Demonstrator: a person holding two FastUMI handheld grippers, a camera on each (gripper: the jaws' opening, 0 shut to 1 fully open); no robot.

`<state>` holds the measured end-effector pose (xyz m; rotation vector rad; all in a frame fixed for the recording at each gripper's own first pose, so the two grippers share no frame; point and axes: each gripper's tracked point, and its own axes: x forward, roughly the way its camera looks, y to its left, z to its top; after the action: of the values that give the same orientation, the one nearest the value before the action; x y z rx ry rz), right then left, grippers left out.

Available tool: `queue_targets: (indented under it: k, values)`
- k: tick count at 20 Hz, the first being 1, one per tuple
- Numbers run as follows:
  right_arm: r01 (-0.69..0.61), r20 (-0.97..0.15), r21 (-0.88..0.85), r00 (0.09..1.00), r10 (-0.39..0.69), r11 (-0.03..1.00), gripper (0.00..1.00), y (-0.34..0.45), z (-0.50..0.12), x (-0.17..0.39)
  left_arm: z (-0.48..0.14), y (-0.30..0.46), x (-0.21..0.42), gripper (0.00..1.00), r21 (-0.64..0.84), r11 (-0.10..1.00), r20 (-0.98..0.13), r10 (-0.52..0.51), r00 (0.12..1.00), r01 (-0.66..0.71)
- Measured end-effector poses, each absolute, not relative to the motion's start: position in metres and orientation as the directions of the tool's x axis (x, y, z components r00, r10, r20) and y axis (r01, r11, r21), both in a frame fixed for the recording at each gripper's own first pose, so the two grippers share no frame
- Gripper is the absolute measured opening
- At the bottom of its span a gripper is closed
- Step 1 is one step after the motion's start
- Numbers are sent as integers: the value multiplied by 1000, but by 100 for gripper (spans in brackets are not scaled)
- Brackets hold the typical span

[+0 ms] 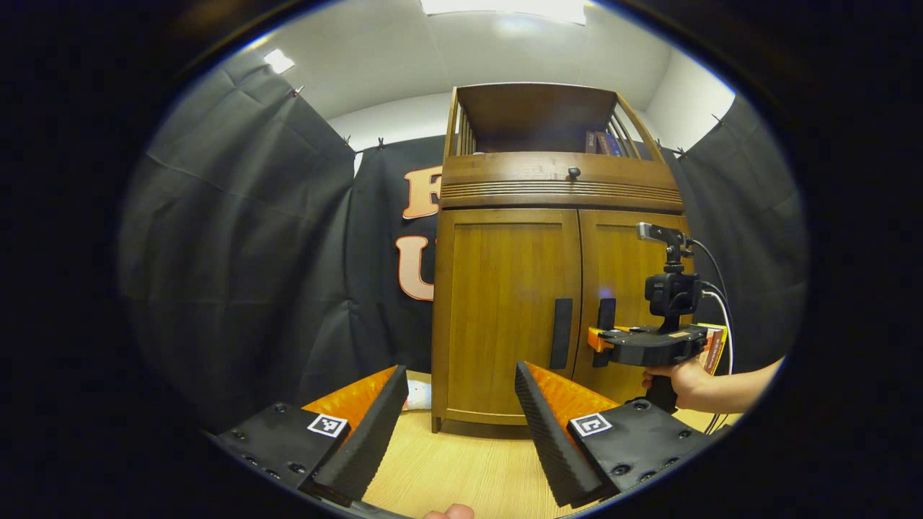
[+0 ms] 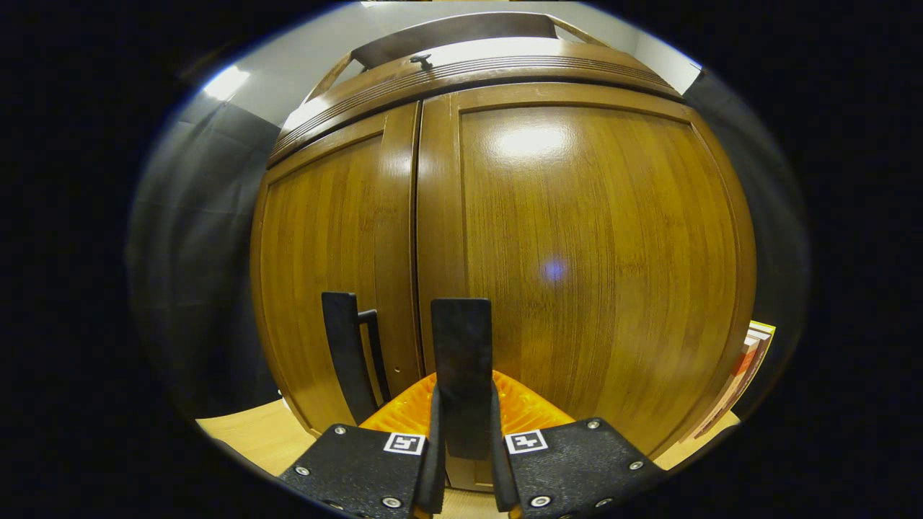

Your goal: Open the right door of the double-door shoe cabinet with the right hand, and open the left door with the left hand.

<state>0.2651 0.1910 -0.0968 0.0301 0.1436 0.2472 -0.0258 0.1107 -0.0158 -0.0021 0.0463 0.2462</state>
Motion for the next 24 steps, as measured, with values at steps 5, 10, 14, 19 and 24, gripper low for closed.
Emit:
queue_targets:
  k: [5,10,14,19,24]
  values:
    - [-256,-139,34,956,258,966,26,191,-95,264,-15,105,-28,96,6,972,-47,236,971,-236]
    - [-311,-132,52,940,316,949,26,186,-94,231,-17,102,-32,96,7,971,-53,239,970,-239]
    - [-338,-129,38,931,340,940,25,181,-89,212,-20,94,-32,96,0,973,-66,230,971,-230]
    - [-363,-121,77,921,370,929,25,166,-84,175,-24,78,-30,93,-14,978,-77,205,976,-207]
    - [-366,-111,87,921,374,927,26,145,-78,142,-30,57,-25,96,-29,987,-96,156,983,-159]
